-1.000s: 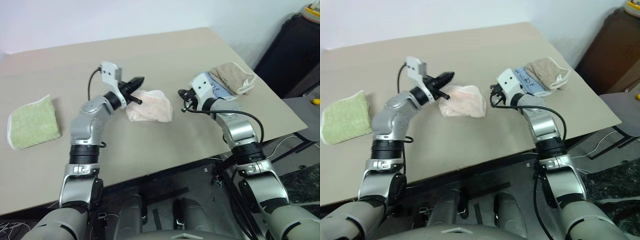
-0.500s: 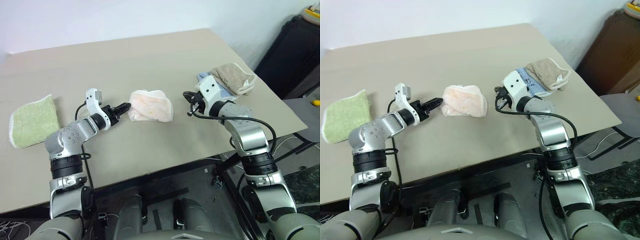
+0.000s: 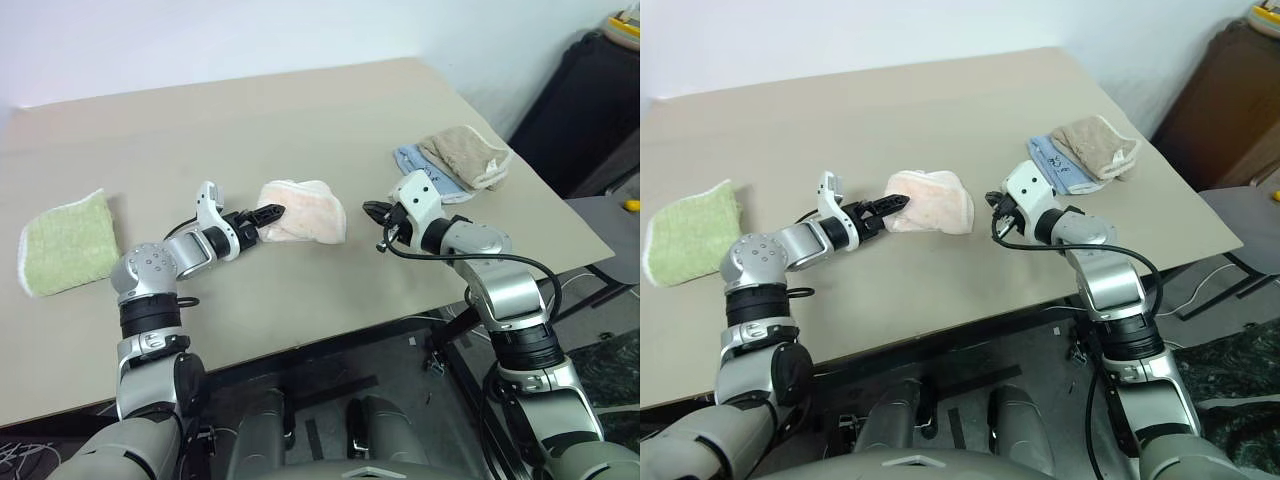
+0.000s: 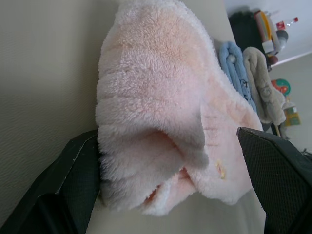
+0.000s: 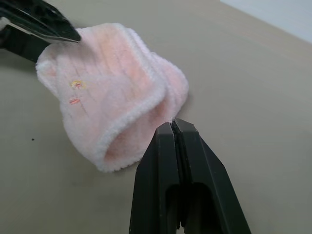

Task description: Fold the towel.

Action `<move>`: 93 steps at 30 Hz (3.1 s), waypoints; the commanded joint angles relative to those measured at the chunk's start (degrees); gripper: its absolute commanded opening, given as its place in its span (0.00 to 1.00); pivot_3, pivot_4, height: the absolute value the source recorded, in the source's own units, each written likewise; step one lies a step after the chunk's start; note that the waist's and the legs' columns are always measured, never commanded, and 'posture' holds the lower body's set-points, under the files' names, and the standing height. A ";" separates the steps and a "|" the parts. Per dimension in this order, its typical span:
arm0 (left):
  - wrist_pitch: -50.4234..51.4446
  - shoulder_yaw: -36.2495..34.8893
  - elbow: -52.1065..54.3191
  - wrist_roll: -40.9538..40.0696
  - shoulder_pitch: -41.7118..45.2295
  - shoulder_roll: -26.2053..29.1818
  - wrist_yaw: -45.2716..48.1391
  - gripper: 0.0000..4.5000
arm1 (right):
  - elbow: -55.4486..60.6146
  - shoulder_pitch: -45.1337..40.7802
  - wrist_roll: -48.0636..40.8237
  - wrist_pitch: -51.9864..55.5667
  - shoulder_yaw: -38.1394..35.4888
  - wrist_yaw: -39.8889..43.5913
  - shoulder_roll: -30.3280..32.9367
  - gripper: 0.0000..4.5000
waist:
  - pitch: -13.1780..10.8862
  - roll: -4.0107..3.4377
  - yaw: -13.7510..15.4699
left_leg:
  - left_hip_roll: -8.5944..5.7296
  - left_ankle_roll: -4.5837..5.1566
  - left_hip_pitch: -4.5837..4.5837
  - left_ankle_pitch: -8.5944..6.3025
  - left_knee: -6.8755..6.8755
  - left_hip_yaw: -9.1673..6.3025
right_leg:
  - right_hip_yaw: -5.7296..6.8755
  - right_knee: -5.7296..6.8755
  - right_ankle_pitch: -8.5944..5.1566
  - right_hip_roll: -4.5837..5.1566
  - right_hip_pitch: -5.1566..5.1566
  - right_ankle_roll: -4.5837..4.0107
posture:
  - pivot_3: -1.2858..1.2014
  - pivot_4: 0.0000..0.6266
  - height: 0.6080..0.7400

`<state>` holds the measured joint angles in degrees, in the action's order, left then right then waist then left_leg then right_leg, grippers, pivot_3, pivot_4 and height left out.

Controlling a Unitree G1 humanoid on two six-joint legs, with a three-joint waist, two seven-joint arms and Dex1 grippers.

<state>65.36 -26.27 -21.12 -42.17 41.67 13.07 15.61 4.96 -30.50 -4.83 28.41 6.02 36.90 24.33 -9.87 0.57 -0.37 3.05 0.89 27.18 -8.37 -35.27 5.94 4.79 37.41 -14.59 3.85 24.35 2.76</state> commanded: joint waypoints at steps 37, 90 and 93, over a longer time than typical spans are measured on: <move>-30.79 -21.74 21.47 -11.44 5.66 -3.98 -27.71 0.00 | 2.12 -0.71 -1.14 0.24 -2.36 -1.89 0.56 0.00 | -0.03 0.05 0.67 | -0.16 0.06 0.22 -0.02 0.08 0.06 | 0.07 -0.29 0.09 0.19 0.08 0.05 | 0.52 0.24 1.00; -30.95 4.81 44.69 -10.62 -48.20 15.22 -3.26 0.99 | -3.55 -4.16 -1.93 -3.44 -0.21 1.01 -1.28 0.00 | 0.04 0.11 -0.26 | -0.23 0.05 0.23 -0.09 1.28 0.33 | -0.03 -1.39 0.10 0.46 0.51 -0.19 | 0.52 0.24 1.00; -34.76 11.70 42.20 -2.07 -41.79 17.81 -0.05 0.99 | -3.16 -3.99 -2.12 -2.81 -0.56 0.45 -1.57 0.00 | 0.04 0.09 -0.27 | -0.23 0.05 0.26 -0.09 1.62 0.68 | -0.02 -1.42 0.28 0.68 0.68 -0.43 | 0.52 0.24 1.00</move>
<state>33.74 -16.89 20.51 -48.86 -2.64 30.01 13.41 -0.11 -33.82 -6.02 25.62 6.36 37.96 23.11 -9.83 0.67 -0.64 2.83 0.94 27.51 -8.47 -33.58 6.74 4.79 35.99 -14.24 4.63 25.02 2.31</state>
